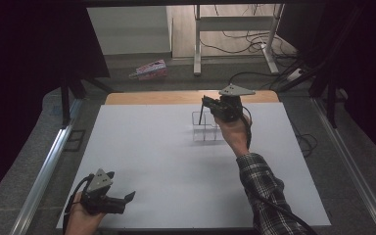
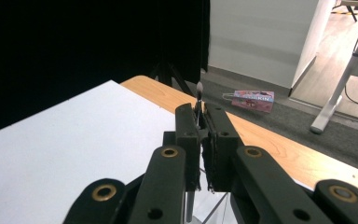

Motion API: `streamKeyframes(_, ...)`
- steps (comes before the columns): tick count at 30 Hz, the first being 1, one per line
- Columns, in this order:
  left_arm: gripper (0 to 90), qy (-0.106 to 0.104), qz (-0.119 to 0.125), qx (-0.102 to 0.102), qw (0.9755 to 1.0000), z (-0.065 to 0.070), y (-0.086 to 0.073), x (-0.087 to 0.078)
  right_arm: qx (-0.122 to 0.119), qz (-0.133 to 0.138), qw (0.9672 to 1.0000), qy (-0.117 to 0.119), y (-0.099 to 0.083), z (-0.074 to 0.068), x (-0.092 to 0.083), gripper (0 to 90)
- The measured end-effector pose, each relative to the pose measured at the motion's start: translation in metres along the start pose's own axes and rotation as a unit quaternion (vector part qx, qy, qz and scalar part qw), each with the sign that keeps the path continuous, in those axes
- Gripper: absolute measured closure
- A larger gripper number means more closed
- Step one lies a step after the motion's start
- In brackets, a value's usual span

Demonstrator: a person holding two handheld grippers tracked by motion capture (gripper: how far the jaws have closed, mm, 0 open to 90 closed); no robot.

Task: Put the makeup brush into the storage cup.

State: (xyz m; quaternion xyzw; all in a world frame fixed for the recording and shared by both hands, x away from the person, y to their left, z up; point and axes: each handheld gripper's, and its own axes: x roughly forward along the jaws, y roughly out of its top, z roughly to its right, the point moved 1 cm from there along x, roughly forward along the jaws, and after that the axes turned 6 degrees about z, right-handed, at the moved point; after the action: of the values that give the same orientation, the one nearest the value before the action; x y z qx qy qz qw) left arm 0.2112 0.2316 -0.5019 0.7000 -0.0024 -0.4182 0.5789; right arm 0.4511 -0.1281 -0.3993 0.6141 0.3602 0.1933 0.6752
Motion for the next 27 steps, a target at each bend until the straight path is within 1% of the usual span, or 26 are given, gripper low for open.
streamKeyframes(5, 1.8, -0.001, -0.001, 0.000, 1.0000, 0.000, 0.000, 0.000, 0.003, -0.004, 1.0000, -0.004, -0.007, 0.000, 0.003, 85.1)
streamKeyframes(11, 1.8, -0.001, -0.003, 0.001, 1.0000, 0.000, 0.000, 0.000, 0.007, -0.010, 0.9999, -0.003, -0.015, 0.001, 0.006, 85.0)
streamKeyframes(19, 1.8, -0.002, -0.006, 0.004, 1.0000, 0.000, 0.000, 0.001, 0.010, -0.026, 0.9996, -0.006, -0.028, 0.000, 0.011, 84.9)
streamKeyframes(25, 1.8, -0.002, -0.006, 0.005, 1.0000, 0.001, 0.000, 0.001, 0.011, -0.031, 0.9994, -0.006, -0.033, -0.001, 0.014, 84.8)
streamKeyframes(26, 1.8, -0.002, -0.006, 0.005, 1.0000, 0.001, 0.000, 0.001, 0.018, -0.039, 0.9991, 0.003, -0.034, -0.001, 0.016, 83.8)
streamKeyframes(27, 1.8, -0.003, -0.006, 0.004, 1.0000, 0.001, 0.000, 0.001, 0.021, -0.046, 0.9987, 0.007, -0.034, -0.001, 0.018, 83.5)
